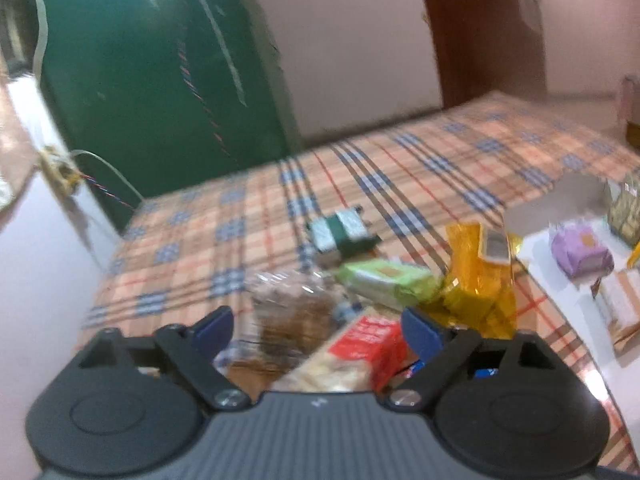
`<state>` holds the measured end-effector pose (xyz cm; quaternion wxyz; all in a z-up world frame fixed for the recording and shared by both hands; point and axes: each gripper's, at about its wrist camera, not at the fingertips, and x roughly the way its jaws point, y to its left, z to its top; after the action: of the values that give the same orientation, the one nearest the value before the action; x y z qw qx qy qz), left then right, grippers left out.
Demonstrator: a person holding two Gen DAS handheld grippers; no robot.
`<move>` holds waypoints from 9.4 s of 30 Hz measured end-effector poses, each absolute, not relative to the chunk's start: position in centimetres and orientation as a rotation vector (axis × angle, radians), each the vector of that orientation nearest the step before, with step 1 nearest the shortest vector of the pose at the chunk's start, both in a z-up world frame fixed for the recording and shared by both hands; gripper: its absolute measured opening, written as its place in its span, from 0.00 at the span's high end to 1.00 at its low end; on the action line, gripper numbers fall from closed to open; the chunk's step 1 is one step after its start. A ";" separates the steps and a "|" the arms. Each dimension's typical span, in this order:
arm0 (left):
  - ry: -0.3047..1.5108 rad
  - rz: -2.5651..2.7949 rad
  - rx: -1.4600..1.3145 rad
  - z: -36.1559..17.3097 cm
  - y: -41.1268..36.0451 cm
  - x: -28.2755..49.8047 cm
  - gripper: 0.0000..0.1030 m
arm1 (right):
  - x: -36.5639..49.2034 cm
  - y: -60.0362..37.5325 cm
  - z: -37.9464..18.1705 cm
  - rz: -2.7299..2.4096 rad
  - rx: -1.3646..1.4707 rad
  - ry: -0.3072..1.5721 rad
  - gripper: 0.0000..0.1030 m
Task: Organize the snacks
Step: 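Move both grippers back to the snack pile, then grasp the red-labelled packet with the left gripper while the right grasps the blue cookie packet, then carry both held packets over the white box, then lower both packets into the white box and open both grippers, then move both grippers back toward the snack pile, then grasp the clear cookie bag with the left gripper while the right grasps the yellow barcode bag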
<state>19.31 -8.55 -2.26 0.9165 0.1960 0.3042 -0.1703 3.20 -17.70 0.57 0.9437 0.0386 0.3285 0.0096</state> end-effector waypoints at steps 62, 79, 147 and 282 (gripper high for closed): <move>0.645 0.014 0.045 0.6 -0.8 9.2 0.68 | 5.0 -14.0 2.6 0.161 -0.044 0.675 0.43; 0.588 -0.064 0.049 4.4 -3.5 3.7 0.68 | -2.1 -16.9 6.7 0.094 -0.012 0.599 0.43; 0.613 -0.318 0.109 5.8 -15.4 4.2 0.68 | -7.5 -33.4 9.8 -0.249 0.100 0.534 0.43; 0.648 -0.177 0.179 -5.0 -3.4 22.0 0.50 | 19.3 -21.5 -1.2 -0.180 0.258 0.794 0.29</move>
<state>22.01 -3.40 -5.04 0.9402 0.0876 0.3177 -0.0868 19.33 -21.47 -1.24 0.9102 0.1250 0.3852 -0.0872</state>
